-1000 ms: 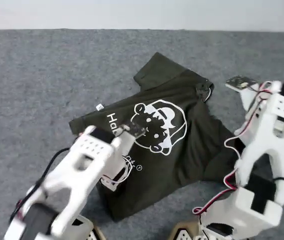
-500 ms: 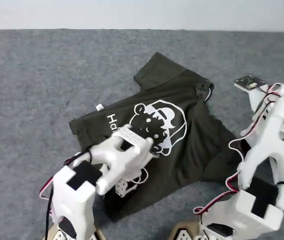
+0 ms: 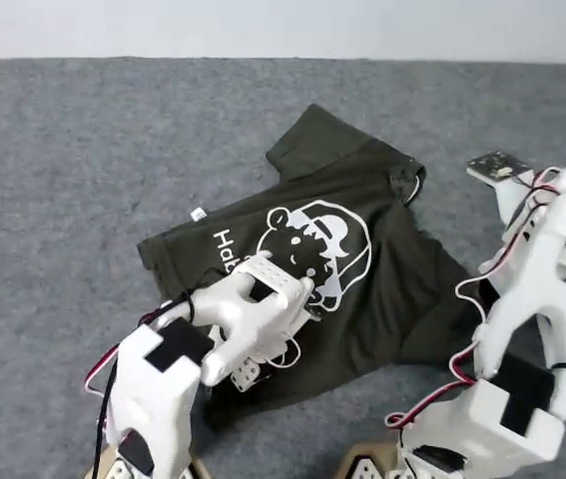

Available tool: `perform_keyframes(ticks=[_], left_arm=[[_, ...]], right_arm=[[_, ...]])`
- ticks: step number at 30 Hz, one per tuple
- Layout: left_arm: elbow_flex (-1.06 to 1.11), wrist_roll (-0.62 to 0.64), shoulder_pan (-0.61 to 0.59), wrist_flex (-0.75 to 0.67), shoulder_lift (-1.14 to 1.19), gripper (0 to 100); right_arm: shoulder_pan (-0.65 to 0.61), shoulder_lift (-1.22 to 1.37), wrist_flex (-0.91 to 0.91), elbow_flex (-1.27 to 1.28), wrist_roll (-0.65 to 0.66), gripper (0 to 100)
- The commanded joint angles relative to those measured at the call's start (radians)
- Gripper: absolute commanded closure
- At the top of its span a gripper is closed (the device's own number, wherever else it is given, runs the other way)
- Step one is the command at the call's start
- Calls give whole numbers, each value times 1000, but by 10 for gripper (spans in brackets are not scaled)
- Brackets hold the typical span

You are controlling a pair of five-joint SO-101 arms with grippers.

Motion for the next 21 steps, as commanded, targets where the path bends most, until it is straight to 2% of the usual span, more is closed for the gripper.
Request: perform_keyframes(ticks=[1,4,11,17,21], left_arm=[[-8,0,-8,57,-152,987],[-4,0,-8,72,-278,987],[-2,0,-8,72,-367,987],[-2,0,-8,72,-367,987],[-2,2,-8,72,-367,987]], right_arm=[[12,-71,41,61,81,776],[12,-137,41,186,172,775],[25,-193,-39,419,178,775],[139,-193,-213,428,178,775],[153,-191,-254,430,210,775]])
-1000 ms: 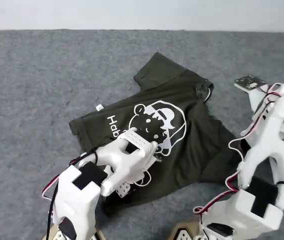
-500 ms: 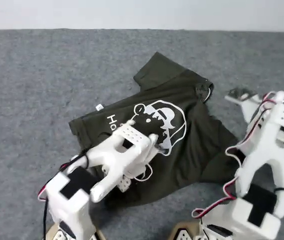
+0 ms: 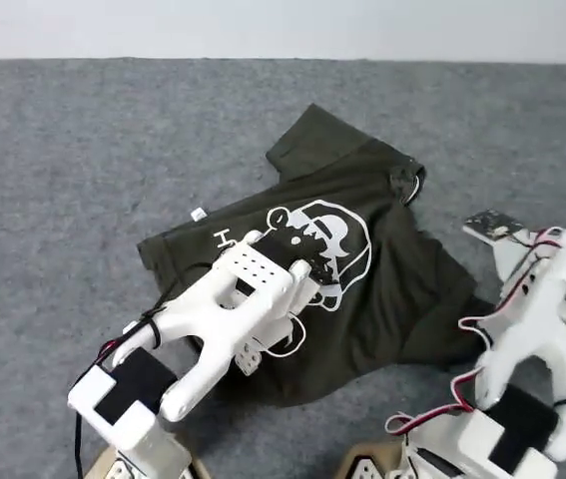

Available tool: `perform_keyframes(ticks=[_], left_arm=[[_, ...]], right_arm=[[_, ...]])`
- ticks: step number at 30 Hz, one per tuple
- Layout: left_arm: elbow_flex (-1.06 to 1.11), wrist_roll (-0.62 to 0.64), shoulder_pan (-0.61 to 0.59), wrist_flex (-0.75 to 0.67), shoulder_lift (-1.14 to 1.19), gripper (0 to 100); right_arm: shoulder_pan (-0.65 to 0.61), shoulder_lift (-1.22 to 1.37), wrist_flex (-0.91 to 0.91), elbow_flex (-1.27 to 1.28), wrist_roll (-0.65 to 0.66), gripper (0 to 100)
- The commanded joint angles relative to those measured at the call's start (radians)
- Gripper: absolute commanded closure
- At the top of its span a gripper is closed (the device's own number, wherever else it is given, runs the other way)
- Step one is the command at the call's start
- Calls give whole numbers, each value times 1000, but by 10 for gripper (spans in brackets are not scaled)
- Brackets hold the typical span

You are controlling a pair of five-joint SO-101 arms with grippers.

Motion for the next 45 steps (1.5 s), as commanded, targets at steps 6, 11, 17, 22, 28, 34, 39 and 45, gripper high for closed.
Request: perform_keyframes(ticks=[6,11,17,22,28,34,39,45], left_arm=[[-7,2,-6,37,-49,987],[-7,0,-6,37,-49,987],[-7,-2,-6,37,-49,987],[-7,2,-6,37,-49,987],[-8,2,-8,38,-60,987],[-7,-72,-8,41,-61,987],[-7,-227,-6,41,-147,987],[-13,-290,-2,41,-437,987]], right_arm=[[7,25,-125,6,38,775],[7,177,-177,-17,37,775],[7,321,-160,-133,35,801],[7,409,-165,-215,26,983],[12,432,-153,-256,-74,989],[39,366,-30,-258,-66,989],[104,186,-4,-255,-28,989],[197,-4,-2,-252,84,989]])
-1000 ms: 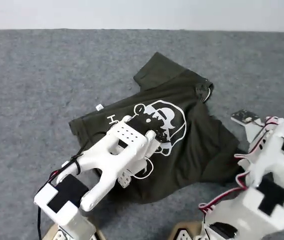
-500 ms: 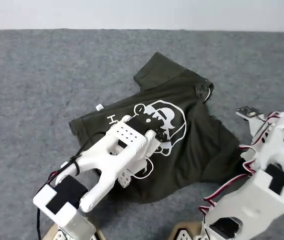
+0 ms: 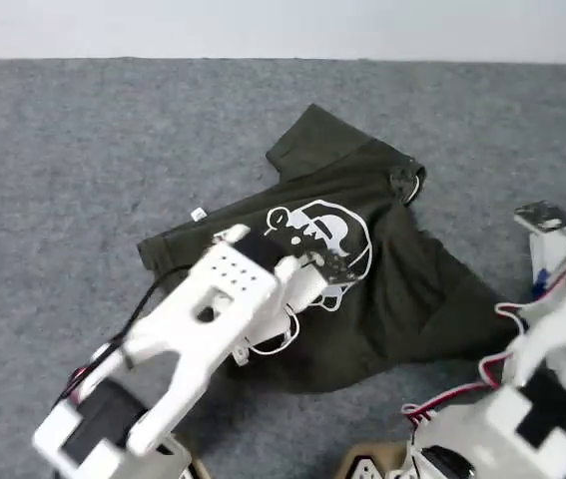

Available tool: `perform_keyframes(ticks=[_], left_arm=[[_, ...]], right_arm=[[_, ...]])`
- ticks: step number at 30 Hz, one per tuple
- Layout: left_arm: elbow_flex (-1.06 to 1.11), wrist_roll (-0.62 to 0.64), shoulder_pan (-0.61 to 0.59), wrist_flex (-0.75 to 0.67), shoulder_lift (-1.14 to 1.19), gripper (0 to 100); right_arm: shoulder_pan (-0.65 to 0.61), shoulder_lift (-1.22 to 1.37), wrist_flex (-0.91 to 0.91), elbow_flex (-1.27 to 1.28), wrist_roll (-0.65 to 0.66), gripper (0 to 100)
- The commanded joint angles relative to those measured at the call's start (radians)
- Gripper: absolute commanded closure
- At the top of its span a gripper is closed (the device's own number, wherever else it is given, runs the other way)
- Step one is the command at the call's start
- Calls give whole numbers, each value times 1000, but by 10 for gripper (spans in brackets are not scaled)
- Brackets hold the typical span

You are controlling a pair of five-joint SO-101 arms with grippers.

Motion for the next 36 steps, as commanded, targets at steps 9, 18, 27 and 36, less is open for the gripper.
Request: perform_keyframes(ticks=[9,18,27,36], left_arm=[[8,-35,-41,38,-540,987],[-85,-114,-546,37,-588,987],[-88,-149,-661,31,-586,987],[12,-199,-667,17,-588,987]], right_arm=[[116,-257,110,-49,150,989],[5,-357,101,-92,-2,989],[-444,-288,61,-94,-379,989],[-800,-332,282,138,-192,879]])
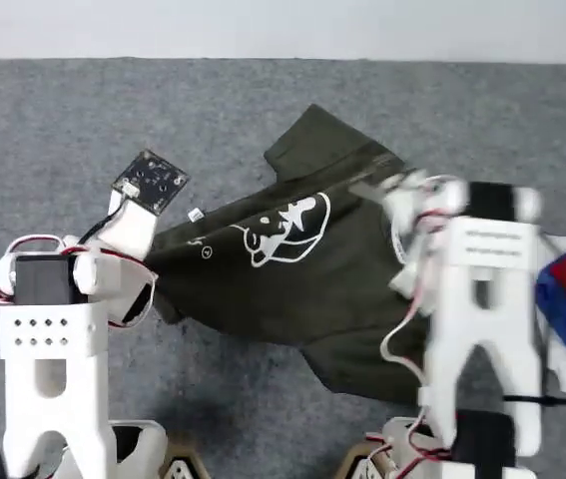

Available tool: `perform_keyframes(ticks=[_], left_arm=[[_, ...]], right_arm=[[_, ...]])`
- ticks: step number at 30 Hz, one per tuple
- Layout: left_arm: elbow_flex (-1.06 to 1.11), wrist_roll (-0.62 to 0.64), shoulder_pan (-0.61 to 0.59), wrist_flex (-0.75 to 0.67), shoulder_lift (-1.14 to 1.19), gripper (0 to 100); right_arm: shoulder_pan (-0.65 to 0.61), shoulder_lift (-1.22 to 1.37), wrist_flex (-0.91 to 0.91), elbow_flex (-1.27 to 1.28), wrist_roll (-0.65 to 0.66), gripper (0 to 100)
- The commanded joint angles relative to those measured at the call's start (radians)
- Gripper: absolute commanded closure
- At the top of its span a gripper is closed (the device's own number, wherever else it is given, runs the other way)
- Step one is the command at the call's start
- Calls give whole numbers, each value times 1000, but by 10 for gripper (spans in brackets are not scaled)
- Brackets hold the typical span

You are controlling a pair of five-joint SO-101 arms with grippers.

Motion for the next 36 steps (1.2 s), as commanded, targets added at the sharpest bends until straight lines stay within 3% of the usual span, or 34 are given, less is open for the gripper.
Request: perform_keyframes(ticks=[1,5,11,16,25,28,32,34,36], left_arm=[[16,-41,-12,11,-25,987],[16,-43,-8,15,-25,987],[71,-43,-12,17,-26,987],[74,-40,-11,17,-26,987],[68,-38,-15,28,-34,987],[68,-38,-15,28,-34,987],[68,-38,-15,28,-35,987],[68,-38,-15,28,-35,987],[68,-38,-15,28,-35,987]], right_arm=[[-56,-71,39,110,91,829],[-67,-120,42,270,146,694],[-62,-200,-2,539,275,656],[-65,-225,-176,640,262,656],[-62,-94,-506,715,121,661],[-59,-13,-601,715,110,752],[-58,50,-648,703,104,998],[-56,50,-624,689,78,957],[-50,50,-591,663,72,996]])
